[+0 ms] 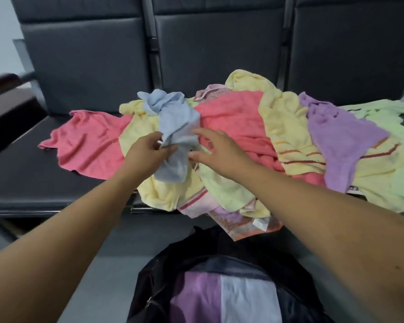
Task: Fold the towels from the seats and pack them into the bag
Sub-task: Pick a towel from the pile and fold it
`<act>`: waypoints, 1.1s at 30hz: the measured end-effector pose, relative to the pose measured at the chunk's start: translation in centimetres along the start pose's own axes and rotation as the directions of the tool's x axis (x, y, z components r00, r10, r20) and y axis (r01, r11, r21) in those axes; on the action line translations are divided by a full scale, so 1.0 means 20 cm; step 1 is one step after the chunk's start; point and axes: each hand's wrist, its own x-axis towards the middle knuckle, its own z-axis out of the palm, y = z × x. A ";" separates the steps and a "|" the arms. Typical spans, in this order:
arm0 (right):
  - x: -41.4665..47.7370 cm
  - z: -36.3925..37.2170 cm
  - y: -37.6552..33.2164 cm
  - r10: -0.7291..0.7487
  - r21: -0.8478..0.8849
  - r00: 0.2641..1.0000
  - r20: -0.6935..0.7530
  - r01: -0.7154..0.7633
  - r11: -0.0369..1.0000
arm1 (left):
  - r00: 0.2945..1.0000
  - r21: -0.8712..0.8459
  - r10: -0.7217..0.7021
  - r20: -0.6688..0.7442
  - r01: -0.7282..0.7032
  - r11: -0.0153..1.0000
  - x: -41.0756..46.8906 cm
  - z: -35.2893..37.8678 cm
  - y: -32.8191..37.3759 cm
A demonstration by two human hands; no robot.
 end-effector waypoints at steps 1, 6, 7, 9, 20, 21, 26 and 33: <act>-0.01 0.00 -0.05 -0.010 0.150 1.000 -0.015 0.012 0.989 | 0.999 -0.098 0.028 0.039 -0.024 0.995 -0.03 -0.03 0.03; -0.13 -0.07 -0.26 0.026 0.504 1.000 -0.016 -0.015 0.864 | 0.971 -0.287 0.143 0.194 -0.083 0.954 -0.18 -0.18 0.19; -0.15 -0.10 -0.29 0.031 0.533 1.000 -0.004 -0.024 0.846 | 0.966 -0.298 0.152 0.208 -0.086 0.951 -0.21 -0.21 0.22; -0.21 -0.17 -0.36 0.010 0.553 1.000 0.010 -0.014 0.833 | 0.962 -0.313 0.169 0.216 -0.096 0.945 -0.28 -0.26 0.29; -0.59 -0.70 -0.80 -0.035 0.585 0.999 0.006 0.024 0.811 | 0.969 -0.371 0.218 0.113 -0.162 0.914 -0.55 -0.58 0.84; -0.63 -0.76 -0.83 -0.047 0.609 0.996 0.073 -0.007 0.793 | 0.959 -0.383 0.235 0.160 -0.159 0.910 -0.57 -0.59 0.89; -0.78 -1.01 -0.88 -0.158 0.730 0.949 0.272 -0.097 0.677 | 0.833 -0.477 0.305 0.462 -0.057 0.877 -0.66 -0.63 1.17; -0.86 -1.07 -0.91 -0.131 0.419 0.968 0.213 0.030 0.907 | 0.769 -0.282 0.275 0.577 -0.129 0.951 -0.72 -0.59 1.34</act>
